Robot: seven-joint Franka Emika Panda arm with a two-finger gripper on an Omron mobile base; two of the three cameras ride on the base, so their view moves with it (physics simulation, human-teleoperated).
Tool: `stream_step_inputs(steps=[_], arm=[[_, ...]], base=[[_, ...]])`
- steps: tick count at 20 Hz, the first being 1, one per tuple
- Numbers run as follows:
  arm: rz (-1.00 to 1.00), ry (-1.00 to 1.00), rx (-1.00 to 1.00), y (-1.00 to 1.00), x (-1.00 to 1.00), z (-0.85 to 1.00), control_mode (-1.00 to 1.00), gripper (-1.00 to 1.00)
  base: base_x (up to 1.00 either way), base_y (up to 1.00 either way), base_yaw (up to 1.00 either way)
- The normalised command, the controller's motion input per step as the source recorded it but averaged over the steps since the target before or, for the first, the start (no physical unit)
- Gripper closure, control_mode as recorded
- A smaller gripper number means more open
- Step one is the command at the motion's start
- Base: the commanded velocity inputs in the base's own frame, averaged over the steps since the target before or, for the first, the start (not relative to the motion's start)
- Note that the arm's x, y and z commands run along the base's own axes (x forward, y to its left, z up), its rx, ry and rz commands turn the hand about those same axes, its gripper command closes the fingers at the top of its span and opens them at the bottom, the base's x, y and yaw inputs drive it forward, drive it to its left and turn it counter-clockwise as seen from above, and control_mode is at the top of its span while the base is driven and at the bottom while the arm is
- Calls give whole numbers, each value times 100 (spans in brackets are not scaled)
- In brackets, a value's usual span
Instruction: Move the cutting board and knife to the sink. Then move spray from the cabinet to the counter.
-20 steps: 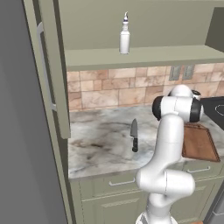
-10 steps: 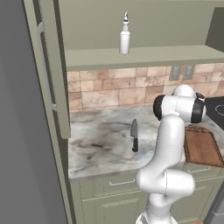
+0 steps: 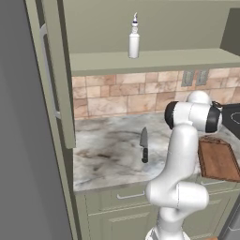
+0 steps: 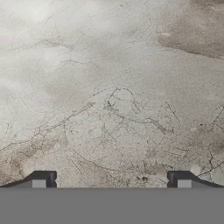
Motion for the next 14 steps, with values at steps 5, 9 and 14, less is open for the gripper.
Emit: stream_step_inputs(steps=[5, 9, 14], arm=[[0, 0, 0, -2, -45, -27, -100, -100], [0, 0, 0, -1, -42, -26, -100, -100], [0, 0, 1, 2, -10, -9, -100, -100]], base=[[0, 0, 0], [0, 0, 0], [0, 0, 0]])
